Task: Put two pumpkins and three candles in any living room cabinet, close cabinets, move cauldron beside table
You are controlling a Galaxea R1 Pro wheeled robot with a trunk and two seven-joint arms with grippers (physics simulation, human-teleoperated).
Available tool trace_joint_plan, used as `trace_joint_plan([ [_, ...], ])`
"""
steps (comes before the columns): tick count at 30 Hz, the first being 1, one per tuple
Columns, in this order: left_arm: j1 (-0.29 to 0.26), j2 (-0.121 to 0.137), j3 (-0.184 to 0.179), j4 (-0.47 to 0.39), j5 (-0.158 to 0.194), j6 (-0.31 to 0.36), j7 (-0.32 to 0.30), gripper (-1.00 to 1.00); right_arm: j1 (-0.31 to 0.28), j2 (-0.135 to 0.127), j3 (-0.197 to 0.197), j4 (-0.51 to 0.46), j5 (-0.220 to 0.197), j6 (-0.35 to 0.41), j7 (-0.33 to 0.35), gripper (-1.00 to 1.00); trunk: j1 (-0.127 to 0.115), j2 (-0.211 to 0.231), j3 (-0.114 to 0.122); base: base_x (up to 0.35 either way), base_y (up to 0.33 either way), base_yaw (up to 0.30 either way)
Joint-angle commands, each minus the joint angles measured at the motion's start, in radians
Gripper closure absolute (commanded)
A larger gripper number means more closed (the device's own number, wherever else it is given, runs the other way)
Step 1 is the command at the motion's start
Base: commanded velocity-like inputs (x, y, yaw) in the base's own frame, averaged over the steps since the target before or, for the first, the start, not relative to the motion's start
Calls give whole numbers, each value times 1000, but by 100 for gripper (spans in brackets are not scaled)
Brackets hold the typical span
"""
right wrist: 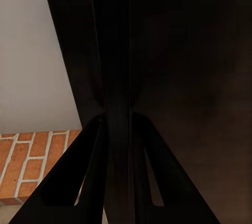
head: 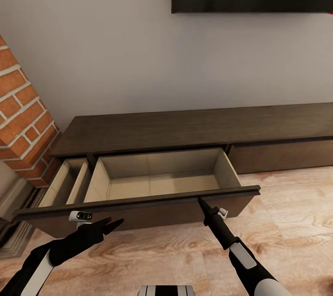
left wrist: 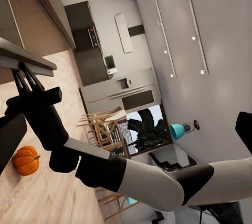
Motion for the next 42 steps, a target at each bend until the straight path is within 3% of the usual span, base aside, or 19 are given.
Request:
trace_joint_plan([
  [1,-1,0,0,0,2,10,-2,-100,0,1,61,1,4,14,5,100,0,0,-1,0,0,0],
  [29,-1,0,-1,0,2,10,-2,-100,0,1,62,1,4,14,5,100,0,0,-1,-2,0,0],
  [30,-1,0,-1,0,2,10,-3,-100,0,1,62,1,4,14,5,-100,0,0,-1,0,0,0],
  [42,-1,0,-1,0,2,11,-2,-100,0,1,62,1,4,14,4,-100,0,0,-1,-72,0,0],
])
